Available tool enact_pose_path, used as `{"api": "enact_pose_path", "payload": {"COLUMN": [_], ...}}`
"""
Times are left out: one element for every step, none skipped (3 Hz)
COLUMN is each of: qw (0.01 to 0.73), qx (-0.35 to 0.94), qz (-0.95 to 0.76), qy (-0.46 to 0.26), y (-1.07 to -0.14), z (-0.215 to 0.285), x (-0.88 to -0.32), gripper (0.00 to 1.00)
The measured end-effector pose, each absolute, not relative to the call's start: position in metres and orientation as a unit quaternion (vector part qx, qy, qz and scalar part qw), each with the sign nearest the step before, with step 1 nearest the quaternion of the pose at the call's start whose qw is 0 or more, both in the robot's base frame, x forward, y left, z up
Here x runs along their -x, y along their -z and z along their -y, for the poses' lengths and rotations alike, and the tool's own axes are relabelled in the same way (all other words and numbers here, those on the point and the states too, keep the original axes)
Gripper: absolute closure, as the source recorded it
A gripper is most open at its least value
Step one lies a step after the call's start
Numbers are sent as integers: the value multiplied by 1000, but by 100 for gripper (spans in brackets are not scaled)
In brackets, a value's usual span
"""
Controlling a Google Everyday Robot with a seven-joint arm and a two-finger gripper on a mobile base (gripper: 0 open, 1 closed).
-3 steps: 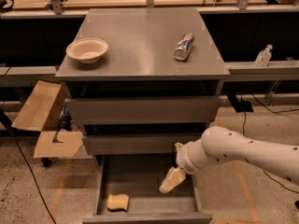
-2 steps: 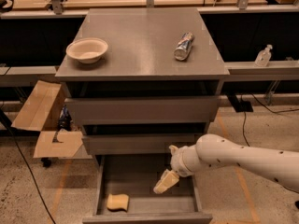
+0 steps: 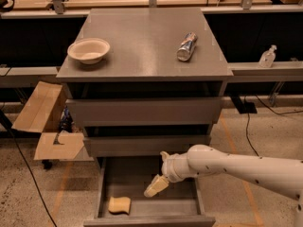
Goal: Pick sponge from bottom drawer and place on counter
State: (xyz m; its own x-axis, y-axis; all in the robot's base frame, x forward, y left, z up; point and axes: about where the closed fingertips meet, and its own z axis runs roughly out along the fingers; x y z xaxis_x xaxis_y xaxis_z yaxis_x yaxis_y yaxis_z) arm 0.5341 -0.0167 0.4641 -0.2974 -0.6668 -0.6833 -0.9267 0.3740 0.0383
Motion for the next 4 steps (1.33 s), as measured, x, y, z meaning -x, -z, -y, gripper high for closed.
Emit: {"api": "enact_pose_path", "payload": {"qw": [282,280,292,308], "qx": [501,497,490,482], "qz": [-776,-777,-774,-769], "qy": [-259,-265,-275,-286], "y": [-435,-428,-414,-386], "z": [-6,-8,-22,-44], "x": [-540,-540,-541,-554], "gripper": [0,0,0,0]}}
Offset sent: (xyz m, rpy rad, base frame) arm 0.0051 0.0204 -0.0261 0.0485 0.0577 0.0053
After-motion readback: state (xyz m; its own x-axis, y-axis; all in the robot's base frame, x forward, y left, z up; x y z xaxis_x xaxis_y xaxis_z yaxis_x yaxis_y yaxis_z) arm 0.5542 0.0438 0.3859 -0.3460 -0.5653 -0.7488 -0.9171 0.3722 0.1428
